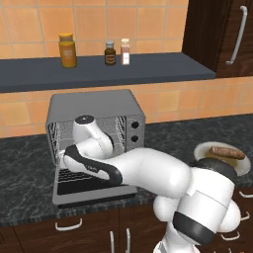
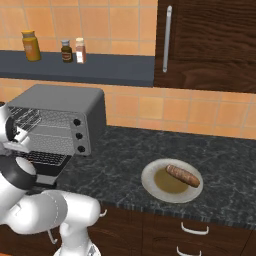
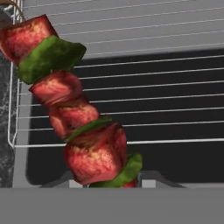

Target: Pick up the kebab skewer and baguette bread, and place them inside the toaster oven. Close the toaster oven door and start by setting the timer.

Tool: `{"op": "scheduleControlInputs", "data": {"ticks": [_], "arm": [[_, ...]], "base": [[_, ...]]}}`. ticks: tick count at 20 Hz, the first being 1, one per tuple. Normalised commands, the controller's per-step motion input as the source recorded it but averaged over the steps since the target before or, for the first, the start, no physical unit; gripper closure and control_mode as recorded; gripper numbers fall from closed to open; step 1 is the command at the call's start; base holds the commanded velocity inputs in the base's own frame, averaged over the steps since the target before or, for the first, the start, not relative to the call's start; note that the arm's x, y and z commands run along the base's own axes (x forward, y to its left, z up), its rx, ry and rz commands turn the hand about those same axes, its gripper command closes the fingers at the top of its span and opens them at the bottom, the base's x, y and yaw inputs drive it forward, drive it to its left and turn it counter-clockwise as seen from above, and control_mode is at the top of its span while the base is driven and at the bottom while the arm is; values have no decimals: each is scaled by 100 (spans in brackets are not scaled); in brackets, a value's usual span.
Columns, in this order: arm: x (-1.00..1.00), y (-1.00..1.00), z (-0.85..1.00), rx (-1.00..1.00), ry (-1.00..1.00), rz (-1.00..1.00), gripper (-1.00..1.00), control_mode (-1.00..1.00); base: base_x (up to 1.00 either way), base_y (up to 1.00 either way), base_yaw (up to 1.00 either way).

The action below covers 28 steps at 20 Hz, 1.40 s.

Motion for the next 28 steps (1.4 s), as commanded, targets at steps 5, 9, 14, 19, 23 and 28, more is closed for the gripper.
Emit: {"op": "scheduleControlInputs", "data": {"ticks": [5,9,14,19,23,28], "arm": [[27,0,-36,2,-4,0,100,-100],[14,0,-31,5,-3,0,100,-100],[0,10,-20,6,-3,0,100,-100],[1,10,-18,2,-4,0,100,-100],[2,1,-21,0,-1,0,100,-100],[1,0,-5,0,-2,0,100,-100]], "base": [[0,0,0],[0,0,0],[0,0,0],[0,0,0],[0,0,0],[0,0,0]]}}
